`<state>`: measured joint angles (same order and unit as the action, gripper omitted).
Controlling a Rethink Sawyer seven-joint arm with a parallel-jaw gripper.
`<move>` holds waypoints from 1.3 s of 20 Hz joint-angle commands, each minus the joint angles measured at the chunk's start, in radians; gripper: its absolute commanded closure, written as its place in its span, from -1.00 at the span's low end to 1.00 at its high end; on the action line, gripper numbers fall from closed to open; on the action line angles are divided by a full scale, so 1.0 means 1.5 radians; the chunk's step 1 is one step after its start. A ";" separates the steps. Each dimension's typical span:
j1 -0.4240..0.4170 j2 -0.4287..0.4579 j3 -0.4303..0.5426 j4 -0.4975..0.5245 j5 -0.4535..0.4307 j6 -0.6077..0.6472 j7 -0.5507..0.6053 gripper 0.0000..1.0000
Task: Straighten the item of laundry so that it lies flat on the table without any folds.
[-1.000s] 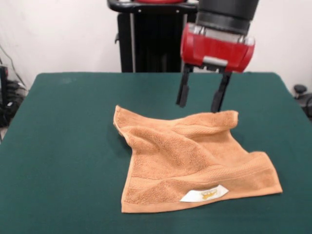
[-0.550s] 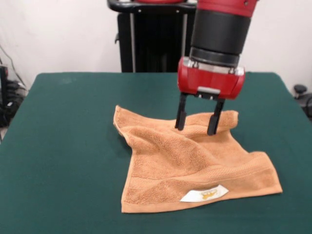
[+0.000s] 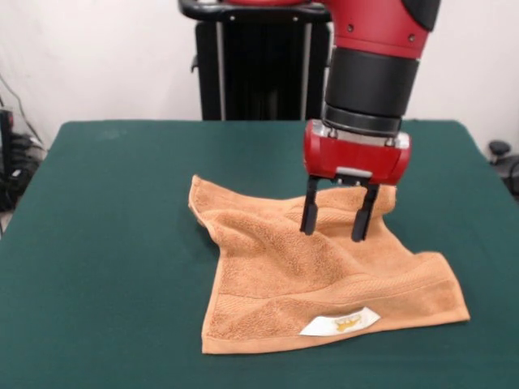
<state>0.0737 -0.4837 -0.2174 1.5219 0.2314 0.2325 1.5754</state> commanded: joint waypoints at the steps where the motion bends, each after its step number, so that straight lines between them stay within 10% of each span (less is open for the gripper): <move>1: -0.005 0.032 0.091 0.050 0.011 -0.020 0.139 -1.00; 26: -0.090 0.023 0.148 0.006 -0.030 0.025 0.063 -1.00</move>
<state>-0.0600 -0.4902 -0.1141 1.5187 0.2316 0.2280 1.5754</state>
